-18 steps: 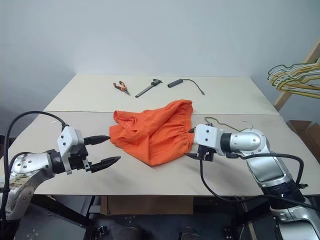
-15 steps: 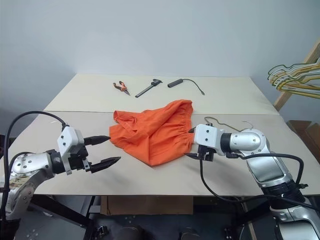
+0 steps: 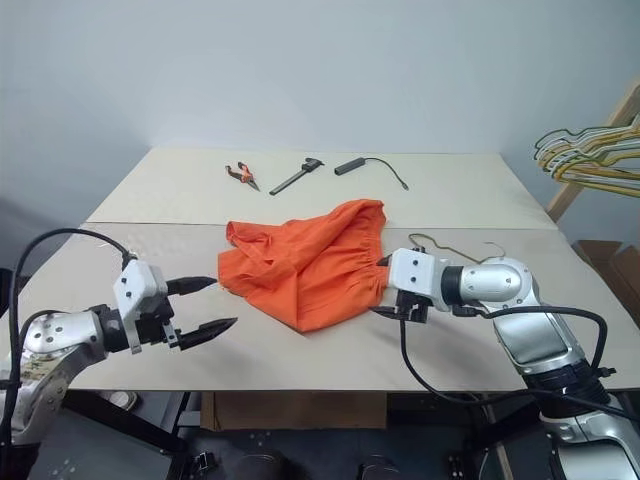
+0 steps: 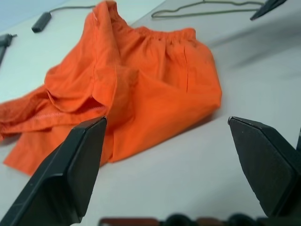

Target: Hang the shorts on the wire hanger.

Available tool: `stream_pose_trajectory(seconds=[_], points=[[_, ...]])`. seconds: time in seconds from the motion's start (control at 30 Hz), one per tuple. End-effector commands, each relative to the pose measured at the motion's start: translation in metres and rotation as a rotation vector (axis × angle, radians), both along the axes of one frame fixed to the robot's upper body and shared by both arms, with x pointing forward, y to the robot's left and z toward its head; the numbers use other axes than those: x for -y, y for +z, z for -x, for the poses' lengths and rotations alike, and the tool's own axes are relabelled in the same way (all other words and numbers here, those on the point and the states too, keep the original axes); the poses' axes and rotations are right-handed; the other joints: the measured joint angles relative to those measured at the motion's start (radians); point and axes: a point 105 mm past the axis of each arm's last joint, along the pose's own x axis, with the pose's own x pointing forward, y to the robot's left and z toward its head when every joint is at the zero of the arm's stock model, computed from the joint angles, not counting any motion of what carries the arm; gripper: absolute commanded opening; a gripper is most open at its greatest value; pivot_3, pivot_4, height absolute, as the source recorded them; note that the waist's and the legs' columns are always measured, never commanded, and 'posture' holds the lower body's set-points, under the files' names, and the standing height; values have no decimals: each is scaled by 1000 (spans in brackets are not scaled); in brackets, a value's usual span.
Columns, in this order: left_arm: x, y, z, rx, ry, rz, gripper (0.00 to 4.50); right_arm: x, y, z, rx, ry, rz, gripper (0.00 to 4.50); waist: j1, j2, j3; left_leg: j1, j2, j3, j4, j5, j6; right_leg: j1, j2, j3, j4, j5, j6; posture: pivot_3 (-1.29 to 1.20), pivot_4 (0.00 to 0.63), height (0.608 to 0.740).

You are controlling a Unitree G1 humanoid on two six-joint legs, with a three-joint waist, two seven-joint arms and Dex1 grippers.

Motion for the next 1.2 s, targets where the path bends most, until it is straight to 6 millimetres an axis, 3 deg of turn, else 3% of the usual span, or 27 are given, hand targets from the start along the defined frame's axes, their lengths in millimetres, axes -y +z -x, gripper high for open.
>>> stream_pose_trajectory(seconds=[0.03, 0.3, 0.57, 0.93, 1.03, 1.2], points=[[-7, -2, 3, 0, -1, -44, 4500, 10, 10, -11, 108, -16, 66, 4474, -1, 0, 0, 0, 0, 0, 0, 0, 0, 0, 0, 0, 0, 0, 0, 136, 0, 740], [-31, -15, 4, -60, 9, -176, 4500, 33, -15, -47, 287, -38, 297, 4474, -25, 0, 0, 1, 0, 1, 0, 0, 0, 0, 0, 0, 0, -1, -1, 111, 0, 740], [-20, -14, 4, -53, -24, -158, 4500, 6, -42, -76, 408, 77, 379, 4474, -66, 0, 0, 0, 0, 1, -1, 0, 0, -1, 0, 1, 1, -1, -2, 125, 0, 740], [-11, -15, 10, -58, -28, -145, 4500, -18, -54, -93, 487, 194, 450, 4474, -78, 0, 0, 2, 0, 0, -1, 0, -1, -1, -1, 2, 4, -1, -2, 155, 0, 740], [-11, -15, 12, -59, -26, -147, 4500, -18, -61, -92, 462, 223, 466, 3911, -80, 0, 0, 2, 0, 0, -1, 0, -1, -1, -1, 2, 4, -1, -2, 165, 0, 740], [-11, -16, 14, -62, -25, -160, 4500, -20, -68, -89, 441, 242, 471, 2121, -80, 0, 0, 4, 0, -3, -1, 0, -1, 0, -1, 3, 4, -1, -2, 170, 0, 740]])
